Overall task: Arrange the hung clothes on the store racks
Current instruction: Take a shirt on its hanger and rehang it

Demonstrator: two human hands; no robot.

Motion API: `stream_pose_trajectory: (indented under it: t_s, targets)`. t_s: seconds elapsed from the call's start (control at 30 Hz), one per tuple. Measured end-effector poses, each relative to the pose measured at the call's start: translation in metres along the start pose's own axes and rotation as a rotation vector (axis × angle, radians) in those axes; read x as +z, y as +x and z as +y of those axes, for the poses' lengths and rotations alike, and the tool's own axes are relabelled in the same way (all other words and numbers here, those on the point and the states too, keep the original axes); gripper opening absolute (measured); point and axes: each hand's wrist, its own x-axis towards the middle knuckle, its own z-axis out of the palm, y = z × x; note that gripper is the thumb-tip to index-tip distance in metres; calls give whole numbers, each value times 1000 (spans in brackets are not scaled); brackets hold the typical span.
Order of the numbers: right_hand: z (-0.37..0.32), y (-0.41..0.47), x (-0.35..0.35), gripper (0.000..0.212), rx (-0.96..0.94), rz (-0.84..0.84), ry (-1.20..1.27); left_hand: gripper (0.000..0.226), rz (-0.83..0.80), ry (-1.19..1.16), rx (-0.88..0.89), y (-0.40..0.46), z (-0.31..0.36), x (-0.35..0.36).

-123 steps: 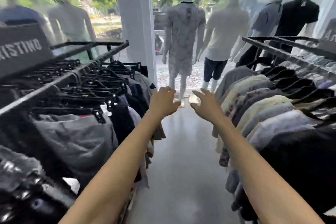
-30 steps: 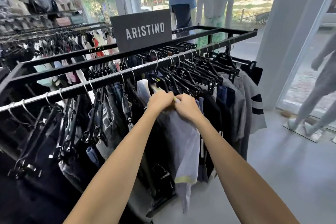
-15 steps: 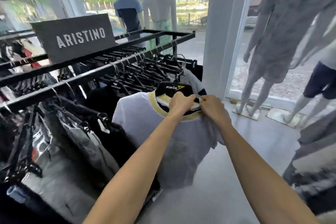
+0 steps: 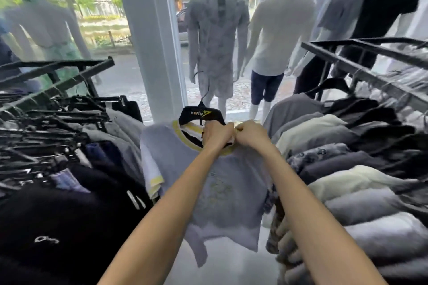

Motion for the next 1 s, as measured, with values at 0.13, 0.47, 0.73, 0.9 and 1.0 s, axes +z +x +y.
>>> stream_pose_trajectory:
  t_s: [0.13,0.47,0.73,0.9,1.0]
  targets:
    - [4,-22,-12,11,-18,-285,390,29,-56,70,94,12,-4,-4]
    - [-60,6,54,23,47,93,810,21,-106,187,350,63,-13,-78]
    - [-75,37,57,31,107,326,941,41,-273,278,693,94,4,-73]
    - [-36,74,30,28,140,388,1044,22,-259,404,830,121,38,-22]
    - [-6,98,4,25,162,409,1065,24,-279,437,837,131,69,13]
